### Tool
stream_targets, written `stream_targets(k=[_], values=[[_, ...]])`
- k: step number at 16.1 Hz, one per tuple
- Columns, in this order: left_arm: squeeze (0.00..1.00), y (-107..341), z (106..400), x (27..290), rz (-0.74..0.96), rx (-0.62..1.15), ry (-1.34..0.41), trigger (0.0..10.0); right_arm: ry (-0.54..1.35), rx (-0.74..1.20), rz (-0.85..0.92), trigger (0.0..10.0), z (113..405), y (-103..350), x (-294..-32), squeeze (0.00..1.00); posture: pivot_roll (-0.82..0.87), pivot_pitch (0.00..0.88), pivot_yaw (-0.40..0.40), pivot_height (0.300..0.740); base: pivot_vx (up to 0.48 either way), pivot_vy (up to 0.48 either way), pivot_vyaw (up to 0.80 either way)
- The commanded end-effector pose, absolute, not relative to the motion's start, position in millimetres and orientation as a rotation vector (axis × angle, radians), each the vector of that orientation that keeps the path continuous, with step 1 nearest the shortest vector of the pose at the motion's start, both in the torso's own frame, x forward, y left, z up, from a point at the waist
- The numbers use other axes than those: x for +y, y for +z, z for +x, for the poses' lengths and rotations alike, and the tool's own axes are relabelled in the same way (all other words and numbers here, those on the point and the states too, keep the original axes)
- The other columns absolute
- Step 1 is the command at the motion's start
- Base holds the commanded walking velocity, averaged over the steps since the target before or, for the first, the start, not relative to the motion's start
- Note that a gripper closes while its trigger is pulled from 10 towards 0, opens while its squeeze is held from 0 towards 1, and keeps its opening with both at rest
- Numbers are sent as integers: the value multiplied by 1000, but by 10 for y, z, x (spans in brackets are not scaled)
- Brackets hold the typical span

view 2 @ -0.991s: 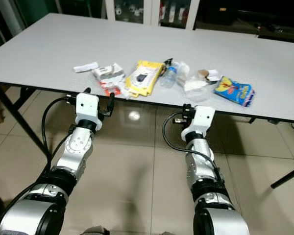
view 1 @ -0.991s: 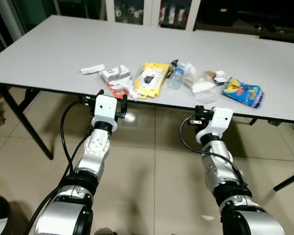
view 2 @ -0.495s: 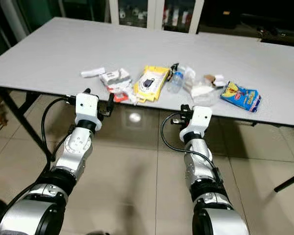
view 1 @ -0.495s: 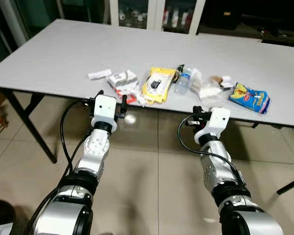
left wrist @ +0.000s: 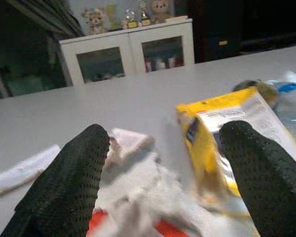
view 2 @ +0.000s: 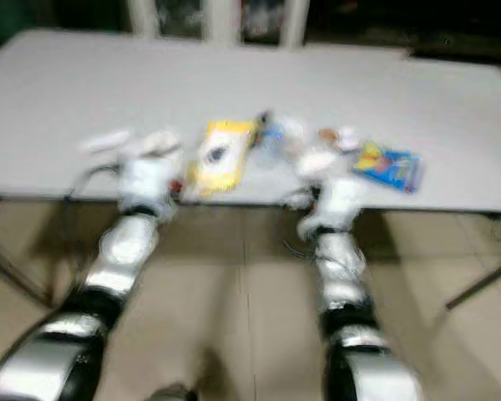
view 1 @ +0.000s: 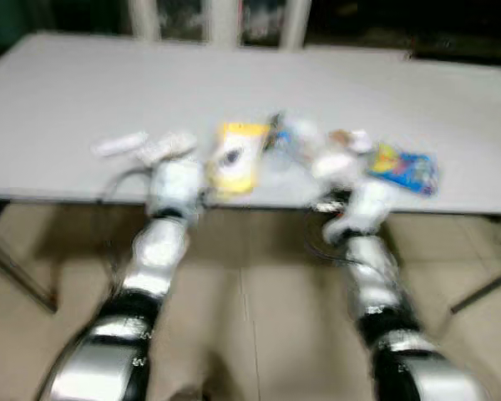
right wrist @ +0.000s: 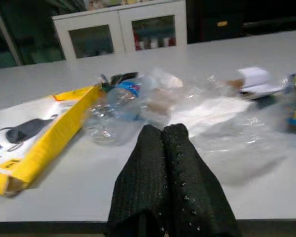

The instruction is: Picking trash to rubbish bin

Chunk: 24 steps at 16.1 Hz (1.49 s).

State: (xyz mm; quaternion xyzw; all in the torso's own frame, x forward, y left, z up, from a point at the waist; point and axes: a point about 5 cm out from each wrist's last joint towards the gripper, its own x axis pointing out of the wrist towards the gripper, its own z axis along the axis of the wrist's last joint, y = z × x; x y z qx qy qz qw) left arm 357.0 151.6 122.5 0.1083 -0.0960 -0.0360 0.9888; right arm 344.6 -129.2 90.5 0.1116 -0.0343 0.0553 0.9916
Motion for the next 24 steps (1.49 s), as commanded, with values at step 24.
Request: stream_targets(k=[24], values=[[0,1221,3675,1589,261,-83,80,10000,85,-59,220,10000,3436,880,-1400,0,14,54,-54,740,138,0,0]])
